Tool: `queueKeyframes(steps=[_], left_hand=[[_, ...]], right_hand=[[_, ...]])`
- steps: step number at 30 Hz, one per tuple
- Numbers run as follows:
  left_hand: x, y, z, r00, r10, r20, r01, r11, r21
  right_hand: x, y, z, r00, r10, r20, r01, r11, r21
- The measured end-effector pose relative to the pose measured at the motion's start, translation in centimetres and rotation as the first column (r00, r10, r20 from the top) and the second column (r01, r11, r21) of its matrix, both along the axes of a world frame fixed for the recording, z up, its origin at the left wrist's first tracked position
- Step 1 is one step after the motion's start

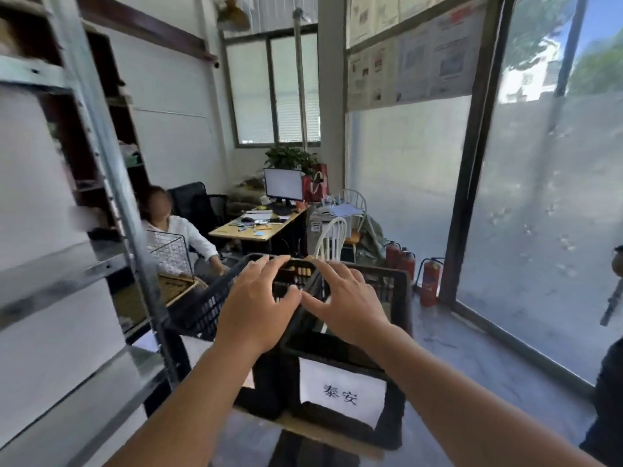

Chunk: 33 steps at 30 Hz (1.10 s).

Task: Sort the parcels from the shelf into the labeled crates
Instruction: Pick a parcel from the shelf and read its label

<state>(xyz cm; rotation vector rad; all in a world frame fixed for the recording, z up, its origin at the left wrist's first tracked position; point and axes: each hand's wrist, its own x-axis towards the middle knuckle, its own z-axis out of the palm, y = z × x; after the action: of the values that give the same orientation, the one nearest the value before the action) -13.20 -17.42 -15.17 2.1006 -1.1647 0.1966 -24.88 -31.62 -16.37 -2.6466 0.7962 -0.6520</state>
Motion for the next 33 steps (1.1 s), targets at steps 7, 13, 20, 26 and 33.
queueKeyframes(steps=[7, 13, 20, 26, 33], left_hand=[[3.0, 21.3, 3.3, 0.928, 0.369, 0.055, -0.364, 0.928, -0.080], [3.9, 35.0, 6.4, 0.790, 0.612, 0.041, -0.603, 0.786, -0.137], [5.9, 38.9, 8.5, 0.630, 0.775, 0.045, -0.757, 0.626, -0.190], [9.8, 36.0, 9.3, 0.485, 0.874, 0.032, -0.859, 0.483, -0.170], [14.4, 32.3, 12.3, 0.291, 0.952, -0.092, -0.948, 0.274, -0.159]], right_hand=[[8.9, 18.7, 2.6, 0.929, 0.348, 0.121, -0.351, 0.936, 0.004], [14.9, 31.2, 5.5, 0.798, 0.580, 0.162, -0.584, 0.812, -0.029], [19.8, 35.0, 8.6, 0.678, 0.704, 0.211, -0.709, 0.702, -0.066], [25.6, 31.4, 10.5, 0.591, 0.776, 0.221, -0.789, 0.613, -0.043], [33.8, 28.4, 13.3, 0.532, 0.805, 0.261, -0.846, 0.513, 0.144]])
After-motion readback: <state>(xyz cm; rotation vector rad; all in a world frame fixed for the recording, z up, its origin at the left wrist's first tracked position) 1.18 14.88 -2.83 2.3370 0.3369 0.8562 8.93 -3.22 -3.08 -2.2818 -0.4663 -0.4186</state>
